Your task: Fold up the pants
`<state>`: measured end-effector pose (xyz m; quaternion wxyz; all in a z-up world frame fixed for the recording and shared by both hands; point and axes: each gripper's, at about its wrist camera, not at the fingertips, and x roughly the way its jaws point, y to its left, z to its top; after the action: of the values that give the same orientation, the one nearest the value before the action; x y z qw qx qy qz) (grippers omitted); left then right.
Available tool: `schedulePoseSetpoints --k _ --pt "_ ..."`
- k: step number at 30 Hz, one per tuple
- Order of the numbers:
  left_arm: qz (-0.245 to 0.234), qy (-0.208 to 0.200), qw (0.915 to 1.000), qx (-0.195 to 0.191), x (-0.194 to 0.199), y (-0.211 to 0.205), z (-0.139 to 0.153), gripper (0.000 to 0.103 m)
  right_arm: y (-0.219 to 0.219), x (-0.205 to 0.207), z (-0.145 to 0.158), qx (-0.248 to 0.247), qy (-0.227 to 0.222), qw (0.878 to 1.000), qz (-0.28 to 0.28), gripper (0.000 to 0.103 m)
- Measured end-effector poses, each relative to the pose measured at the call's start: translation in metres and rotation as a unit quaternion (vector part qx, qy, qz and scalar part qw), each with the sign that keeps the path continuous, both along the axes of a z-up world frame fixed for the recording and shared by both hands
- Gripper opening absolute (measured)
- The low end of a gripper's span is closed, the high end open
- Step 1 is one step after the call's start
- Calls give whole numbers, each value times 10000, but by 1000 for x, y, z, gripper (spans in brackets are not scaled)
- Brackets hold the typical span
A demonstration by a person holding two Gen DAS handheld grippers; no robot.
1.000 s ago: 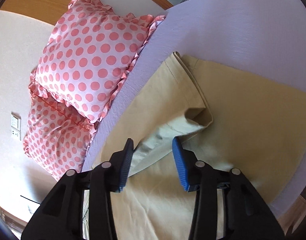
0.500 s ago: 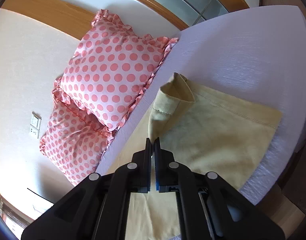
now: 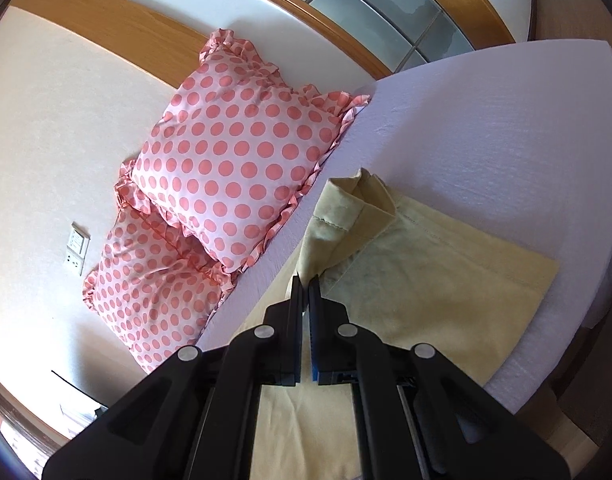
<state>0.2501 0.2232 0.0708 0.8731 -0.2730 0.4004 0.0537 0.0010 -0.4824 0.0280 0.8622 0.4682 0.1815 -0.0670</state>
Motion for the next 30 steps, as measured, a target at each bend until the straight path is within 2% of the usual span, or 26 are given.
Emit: schedulePoseSetpoints --k 3,5,8,11,13,16,24,28,30 --pt "-157 -459 9986 192 -85 1 21 8 -6 -10 4 -104 2 9998 -142 3" --pt "-138 -575 9981 177 -141 3 22 9 -9 -18 4 -159 42 9996 -219 3" --pt "-35 -596 9982 83 -208 5 5 10 -11 -28 -3 -164 160 9993 -285 3" --pt "47 -491 9988 -69 -245 3 -18 10 -12 -35 -15 -101 303 9989 -341 3" --pt "86 -484 9985 -219 -255 3 -30 10 -13 -38 -23 -45 383 9986 -355 3" --pt "121 -462 9986 -236 -262 3 -42 10 -14 -43 -28 -85 443 9983 -357 3" --pt "50 -600 9978 -292 -274 3 -52 13 -14 -54 -42 -42 588 9972 -451 3" --pt "32 -667 9973 -294 -281 6 -55 14 -4 -58 -33 -563 771 9942 -491 3" --pt "29 -726 9968 -324 -284 6 -55 15 -1 -62 -29 -672 771 9933 -530 3"
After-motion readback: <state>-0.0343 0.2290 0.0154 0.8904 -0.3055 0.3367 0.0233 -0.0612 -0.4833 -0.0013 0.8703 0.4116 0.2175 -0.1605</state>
